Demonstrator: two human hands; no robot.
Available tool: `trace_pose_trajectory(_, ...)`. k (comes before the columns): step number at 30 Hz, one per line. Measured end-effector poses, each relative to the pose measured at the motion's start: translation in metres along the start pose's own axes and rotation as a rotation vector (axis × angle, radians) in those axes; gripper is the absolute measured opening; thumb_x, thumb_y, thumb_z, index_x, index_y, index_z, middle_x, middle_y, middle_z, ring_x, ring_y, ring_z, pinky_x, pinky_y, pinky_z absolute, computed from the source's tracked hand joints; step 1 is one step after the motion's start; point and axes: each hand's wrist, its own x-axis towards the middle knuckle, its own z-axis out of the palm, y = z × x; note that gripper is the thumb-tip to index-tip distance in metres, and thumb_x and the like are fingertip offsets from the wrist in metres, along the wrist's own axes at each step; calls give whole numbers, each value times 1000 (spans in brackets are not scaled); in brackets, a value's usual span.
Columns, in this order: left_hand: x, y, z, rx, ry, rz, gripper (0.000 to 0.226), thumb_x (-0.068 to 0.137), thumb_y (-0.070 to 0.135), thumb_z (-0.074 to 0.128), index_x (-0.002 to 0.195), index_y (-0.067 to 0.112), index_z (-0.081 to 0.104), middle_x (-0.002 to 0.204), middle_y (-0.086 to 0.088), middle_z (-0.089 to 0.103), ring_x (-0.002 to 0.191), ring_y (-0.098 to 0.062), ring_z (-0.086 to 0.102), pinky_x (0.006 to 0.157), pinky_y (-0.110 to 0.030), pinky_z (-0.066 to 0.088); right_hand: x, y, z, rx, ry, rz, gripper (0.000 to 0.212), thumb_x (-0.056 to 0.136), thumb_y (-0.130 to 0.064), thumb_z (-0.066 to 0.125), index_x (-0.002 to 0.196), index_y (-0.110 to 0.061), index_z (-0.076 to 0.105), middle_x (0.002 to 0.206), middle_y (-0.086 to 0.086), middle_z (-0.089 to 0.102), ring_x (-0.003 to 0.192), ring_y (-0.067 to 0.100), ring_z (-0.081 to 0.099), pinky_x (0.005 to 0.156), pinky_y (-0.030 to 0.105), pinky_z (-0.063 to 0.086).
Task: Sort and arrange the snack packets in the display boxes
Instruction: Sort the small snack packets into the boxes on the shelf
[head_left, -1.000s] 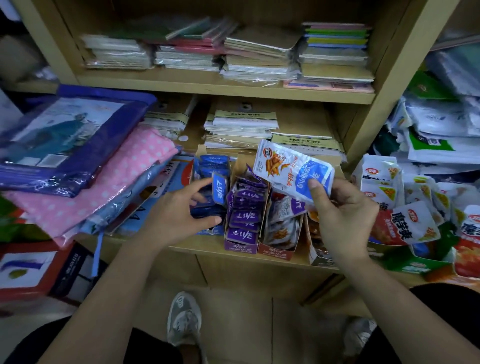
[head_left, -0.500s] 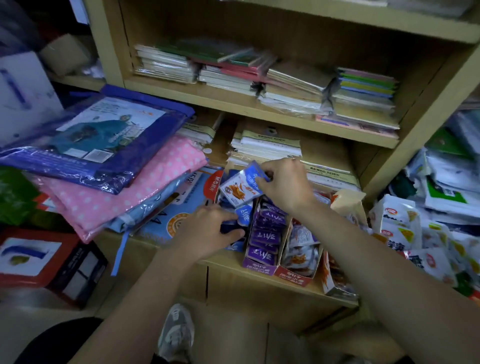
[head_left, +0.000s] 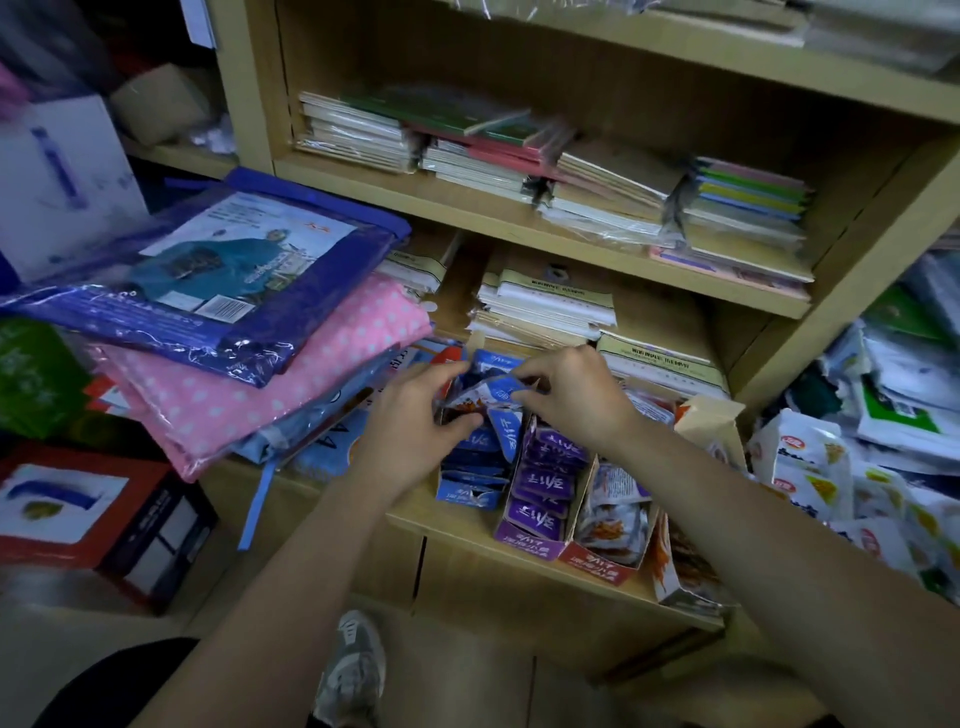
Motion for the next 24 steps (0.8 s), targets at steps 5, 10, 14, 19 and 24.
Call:
trace_pose_trajectory(5,8,1,20,-41,131,7,31,81,28,85,110,22,78,85,5,76,75,-10,70,74,-38,60,-12,10,-9,65,-48,-20,16,90,-24,75,103,-16,80,83,2,77,72,13,68,68,32,56)
trace_pose_trajectory(10,12,0,12,-14,445,-101,16,84,24,82,93,12,76,84,-2,77,71,-20,71,70,-34,53,-16,30,-18,61,233,152,26,97,-18,64,76,-3,72,58,11,66,54,19,65,58,32,53)
trace_pose_trajectory(14,16,4,8,-58,512,-150,20,86,27,80,86,10,70,81,-5,75,69,-18,68,72,-33,53,-14,19,-15,48,446,168,39,92,-14,59,56,-2,50,47,14,48,44,20,36,50,30,34)
trace_pose_trajectory(19,16,3,19,-56,429,-131,22,84,25,82,74,13,66,71,2,71,65,-19,67,68,-37,54,-4,21,-6,125,399,245,30,88,-13,60,61,1,62,51,17,60,51,35,61,53,39,53)
trace_pose_trajectory(24,17,0,26,7,374,-161,23,86,24,79,71,11,67,69,-1,73,66,-19,69,63,-27,40,2,25,5,181,283,365,28,88,-8,64,63,4,65,58,19,67,54,26,70,51,38,58)
